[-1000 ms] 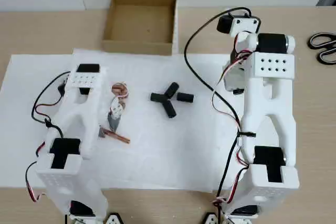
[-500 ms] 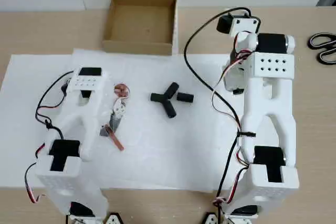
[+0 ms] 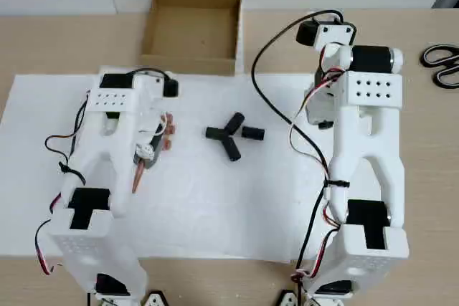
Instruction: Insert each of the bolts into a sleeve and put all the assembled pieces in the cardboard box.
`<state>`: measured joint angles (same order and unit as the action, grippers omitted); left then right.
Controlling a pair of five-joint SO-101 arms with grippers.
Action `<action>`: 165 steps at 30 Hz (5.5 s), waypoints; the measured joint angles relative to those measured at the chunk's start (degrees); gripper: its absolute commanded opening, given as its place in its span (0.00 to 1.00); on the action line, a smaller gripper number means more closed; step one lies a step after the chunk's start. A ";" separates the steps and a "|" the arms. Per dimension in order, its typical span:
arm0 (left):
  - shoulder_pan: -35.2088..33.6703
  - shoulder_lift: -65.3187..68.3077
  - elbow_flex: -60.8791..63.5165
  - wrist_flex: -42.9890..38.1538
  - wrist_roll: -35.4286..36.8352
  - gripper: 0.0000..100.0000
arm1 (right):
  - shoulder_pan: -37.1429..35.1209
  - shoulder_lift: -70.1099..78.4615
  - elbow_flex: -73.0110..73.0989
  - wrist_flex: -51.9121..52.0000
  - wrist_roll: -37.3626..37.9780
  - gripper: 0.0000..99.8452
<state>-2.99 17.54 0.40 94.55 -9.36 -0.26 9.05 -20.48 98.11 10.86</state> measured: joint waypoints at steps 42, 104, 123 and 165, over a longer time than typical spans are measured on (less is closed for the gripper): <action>-0.35 -0.18 10.90 -19.78 -0.88 0.01 | 0.00 0.00 0.00 0.00 0.00 0.01; 10.46 -75.87 29.98 -31.47 40.26 0.01 | -32.26 -106.20 101.36 -50.90 -10.02 0.00; 27.69 -73.58 42.46 -44.22 37.54 0.01 | -36.40 -112.09 106.29 -51.08 -12.84 0.00; 33.41 -76.92 53.19 -48.79 33.32 0.01 | -38.33 -112.09 106.99 -51.08 -16.00 0.00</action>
<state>30.42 -59.38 53.58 45.76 23.96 -38.59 -103.03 86.51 47.03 -5.14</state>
